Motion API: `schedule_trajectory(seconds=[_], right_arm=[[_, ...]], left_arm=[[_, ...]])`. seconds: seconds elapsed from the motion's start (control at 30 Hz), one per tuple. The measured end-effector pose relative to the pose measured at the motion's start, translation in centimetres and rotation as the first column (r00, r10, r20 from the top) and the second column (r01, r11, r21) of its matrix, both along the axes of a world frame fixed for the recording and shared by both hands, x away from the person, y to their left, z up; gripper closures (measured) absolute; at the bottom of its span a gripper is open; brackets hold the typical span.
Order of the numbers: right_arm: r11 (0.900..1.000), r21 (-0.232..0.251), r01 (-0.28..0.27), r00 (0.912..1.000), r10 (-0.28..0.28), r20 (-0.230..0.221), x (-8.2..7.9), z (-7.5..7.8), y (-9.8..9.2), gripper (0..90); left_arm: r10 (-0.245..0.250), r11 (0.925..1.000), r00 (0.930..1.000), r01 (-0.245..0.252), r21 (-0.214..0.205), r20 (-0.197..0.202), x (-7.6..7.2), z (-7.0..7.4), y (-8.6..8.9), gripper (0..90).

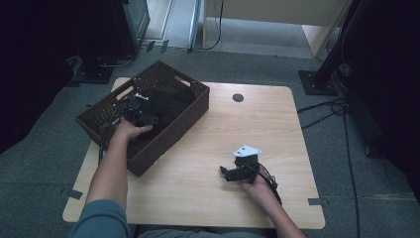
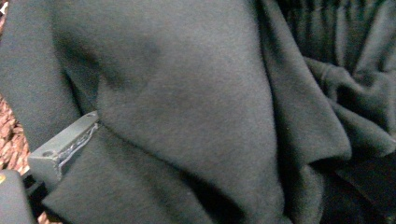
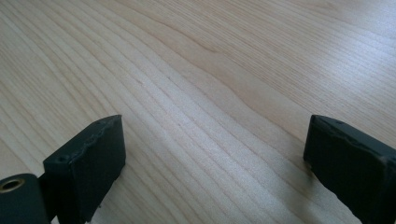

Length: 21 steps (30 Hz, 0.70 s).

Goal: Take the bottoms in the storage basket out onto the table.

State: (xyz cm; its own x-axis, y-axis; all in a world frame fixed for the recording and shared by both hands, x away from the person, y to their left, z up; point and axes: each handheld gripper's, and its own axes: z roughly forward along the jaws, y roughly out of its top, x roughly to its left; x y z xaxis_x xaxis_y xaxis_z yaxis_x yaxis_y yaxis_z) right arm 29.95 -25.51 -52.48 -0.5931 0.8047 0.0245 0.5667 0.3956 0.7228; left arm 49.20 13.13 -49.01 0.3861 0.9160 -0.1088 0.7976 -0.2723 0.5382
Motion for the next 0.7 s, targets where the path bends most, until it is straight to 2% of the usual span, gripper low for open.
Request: schedule_trajectory(seconds=[0.1,0.17,0.2,0.27,0.3,0.33,0.37,0.4,0.43,0.57,0.6,0.67,0.7], right_arm=[[1.0000,0.000,0.000,1.0000,0.000,0.000,0.0,0.0,0.0,5.4],[1.0000,0.001,0.000,1.0000,0.000,0.000,0.0,0.0,0.0,5.3],[1.0000,0.000,0.000,1.0000,0.000,0.000,0.0,0.0,0.0,5.3],[1.0000,0.000,0.000,1.0000,0.000,0.000,0.0,0.0,0.0,5.3],[1.0000,0.000,0.000,1.0000,0.000,0.001,0.0,0.0,0.0,5.3],[1.0000,0.000,0.000,1.0000,0.000,0.000,0.0,0.0,0.0,5.4],[1.0000,0.000,0.000,1.0000,0.000,0.000,0.0,0.0,0.0,5.4],[1.0000,0.000,0.000,1.0000,0.000,0.000,0.0,0.0,0.0,5.3],[1.0000,0.000,-0.001,1.0000,0.001,0.001,0.0,0.0,0.0,5.4],[1.0000,0.000,0.000,1.0000,0.000,0.001,0.0,0.0,0.0,5.4],[1.0000,0.000,0.000,1.0000,0.000,0.000,0.0,0.0,0.0,5.4],[1.0000,0.000,0.000,1.0000,0.000,0.000,0.0,0.0,0.0,5.3],[1.0000,0.000,0.000,1.0000,0.000,0.000,0.0,0.0,0.0,5.3]], left_arm=[[-0.007,0.9999,0.9999,0.007,-0.008,-0.009,-0.1,0.2,-0.1,1.0],[-0.018,0.9992,0.9997,0.018,-0.036,-0.018,-0.3,0.4,-0.1,9.3],[-0.027,0.9981,0.9995,0.026,-0.055,-0.018,-0.5,0.5,-0.1,19.2],[-0.036,0.9965,0.9992,0.035,-0.076,-0.014,-0.7,0.5,0.1,21.9],[-0.049,0.9943,0.9986,0.047,-0.096,-0.020,-0.8,0.6,0.1,29.3],[-0.075,0.9876,0.9964,0.068,-0.141,-0.041,-0.8,0.8,0.3,41.8],[-0.075,0.9876,0.9964,0.068,-0.141,-0.041,-0.8,0.8,0.3,49.2],[-0.073,0.9851,0.9960,0.064,-0.160,-0.052,-0.8,0.8,0.3,49.2],[-0.087,0.9819,0.9943,0.075,-0.174,-0.062,-0.7,0.9,0.4,54.5],[-0.109,0.9813,0.9916,0.096,-0.167,-0.070,-0.7,1.3,0.3,61.1],[-0.129,0.9774,0.9894,0.115,-0.177,-0.068,-0.6,1.6,0.4,62.0],[-0.132,0.9783,0.9889,0.118,-0.170,-0.069,-0.6,1.7,0.4,61.9],[-0.120,0.9820,0.9902,0.108,-0.155,-0.072,-0.5,1.7,0.3,60.4]])
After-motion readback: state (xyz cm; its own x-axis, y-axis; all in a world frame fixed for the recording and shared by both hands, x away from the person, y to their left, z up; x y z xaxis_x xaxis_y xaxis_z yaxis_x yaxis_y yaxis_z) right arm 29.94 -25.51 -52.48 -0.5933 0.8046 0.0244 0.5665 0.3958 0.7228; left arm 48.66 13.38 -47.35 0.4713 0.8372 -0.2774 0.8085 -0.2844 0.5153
